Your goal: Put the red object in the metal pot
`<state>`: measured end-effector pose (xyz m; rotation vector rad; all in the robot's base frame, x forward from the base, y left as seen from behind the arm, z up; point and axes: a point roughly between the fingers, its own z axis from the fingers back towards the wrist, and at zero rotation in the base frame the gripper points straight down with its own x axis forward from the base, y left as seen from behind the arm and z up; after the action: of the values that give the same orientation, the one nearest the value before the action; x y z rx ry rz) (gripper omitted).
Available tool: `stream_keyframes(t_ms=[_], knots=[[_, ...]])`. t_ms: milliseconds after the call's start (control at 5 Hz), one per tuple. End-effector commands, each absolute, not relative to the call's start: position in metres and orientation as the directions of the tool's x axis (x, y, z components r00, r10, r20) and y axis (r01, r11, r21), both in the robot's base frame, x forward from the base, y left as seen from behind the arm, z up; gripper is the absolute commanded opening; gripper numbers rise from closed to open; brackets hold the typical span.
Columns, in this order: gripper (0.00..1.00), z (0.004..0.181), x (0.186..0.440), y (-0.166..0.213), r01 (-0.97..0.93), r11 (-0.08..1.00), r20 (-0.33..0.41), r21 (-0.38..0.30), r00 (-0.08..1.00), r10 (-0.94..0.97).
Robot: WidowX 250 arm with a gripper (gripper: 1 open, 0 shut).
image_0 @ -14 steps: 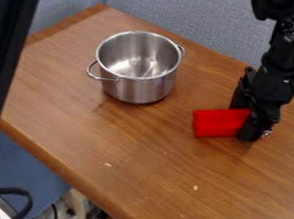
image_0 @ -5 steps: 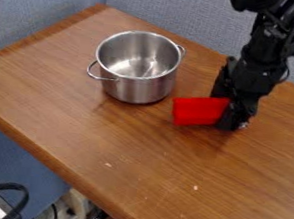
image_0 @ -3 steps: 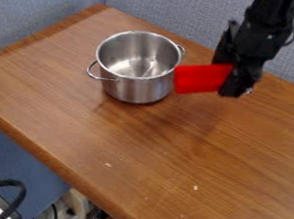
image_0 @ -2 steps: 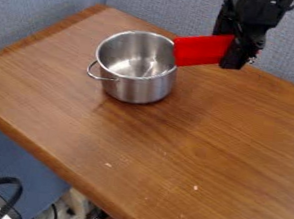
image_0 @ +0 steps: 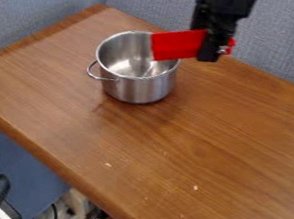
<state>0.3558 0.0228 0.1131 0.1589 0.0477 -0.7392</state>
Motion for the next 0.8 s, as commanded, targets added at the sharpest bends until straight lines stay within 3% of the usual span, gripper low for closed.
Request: stream_keyframes(t_ms=[0,200,600], knots=[[0.0,0.143,0.349,0.048,0.631,0.757,-0.034,0.169,0.772,-0.635],[0.0,0.142,0.339,0.07,0.595,0.788,-0.035,0.16,0.801,-0.597],[0.0,0.134,0.344,0.098,0.55,0.821,-0.037,0.152,0.833,-0.551]])
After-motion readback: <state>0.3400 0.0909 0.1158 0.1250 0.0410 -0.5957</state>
